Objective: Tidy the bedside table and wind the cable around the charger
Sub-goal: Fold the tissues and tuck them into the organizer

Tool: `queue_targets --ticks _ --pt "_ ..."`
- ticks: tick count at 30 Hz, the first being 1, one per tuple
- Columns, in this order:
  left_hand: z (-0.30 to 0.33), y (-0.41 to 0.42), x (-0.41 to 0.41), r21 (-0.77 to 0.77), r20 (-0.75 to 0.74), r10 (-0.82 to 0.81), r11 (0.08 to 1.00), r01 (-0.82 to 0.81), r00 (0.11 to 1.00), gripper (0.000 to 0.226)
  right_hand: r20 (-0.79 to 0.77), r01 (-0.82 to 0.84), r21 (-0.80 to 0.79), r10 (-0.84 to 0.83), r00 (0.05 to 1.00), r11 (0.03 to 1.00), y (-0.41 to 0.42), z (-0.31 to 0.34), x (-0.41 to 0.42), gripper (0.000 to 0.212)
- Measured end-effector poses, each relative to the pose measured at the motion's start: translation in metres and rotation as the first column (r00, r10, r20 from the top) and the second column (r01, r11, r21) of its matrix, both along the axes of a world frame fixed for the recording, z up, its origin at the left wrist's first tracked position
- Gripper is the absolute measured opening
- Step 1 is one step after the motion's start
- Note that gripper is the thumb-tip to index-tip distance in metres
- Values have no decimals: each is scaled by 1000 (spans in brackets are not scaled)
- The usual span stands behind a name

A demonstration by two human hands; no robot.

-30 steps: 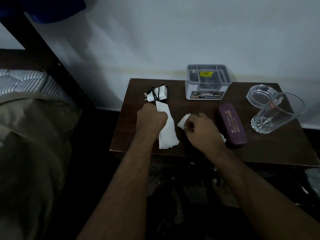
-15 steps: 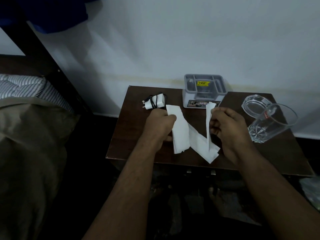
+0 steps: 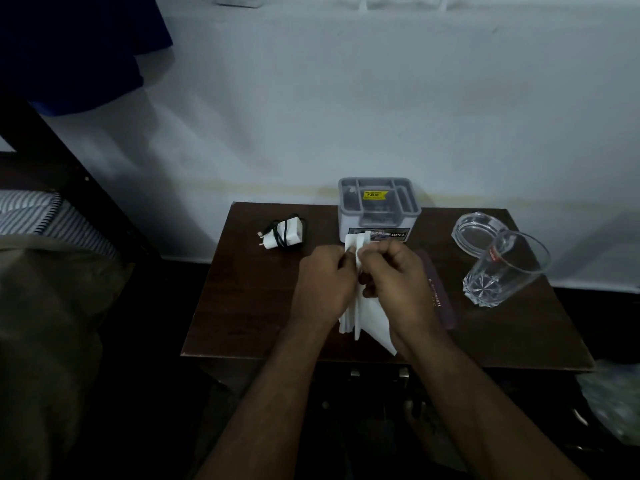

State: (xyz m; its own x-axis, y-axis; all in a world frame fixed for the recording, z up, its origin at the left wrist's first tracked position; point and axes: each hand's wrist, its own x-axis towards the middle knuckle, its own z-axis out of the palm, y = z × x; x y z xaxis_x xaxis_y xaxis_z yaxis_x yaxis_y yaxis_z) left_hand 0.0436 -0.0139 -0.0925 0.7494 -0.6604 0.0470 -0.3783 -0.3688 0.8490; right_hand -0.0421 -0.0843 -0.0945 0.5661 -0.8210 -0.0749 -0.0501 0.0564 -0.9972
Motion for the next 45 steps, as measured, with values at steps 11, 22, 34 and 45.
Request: queue_targets --ticks 11,22,34,45 --pt "-5 -1 1 -50 -99 -1 999 -4 995 48 -30 26 17 -25 999 1000 1 -1 0 6" --pt "5 5 10 -158 -508 89 968 -194 857 35 2 -156 36 156 988 987 1 7 0 23" --pt "6 29 38 -16 95 516 856 -517 851 49 -796 -622 -428 52 603 656 -2 -41 -8 15" --pt "1 34 44 25 38 469 882 -470 882 49 -833 -667 -503 -102 544 550 10 -40 0 18"
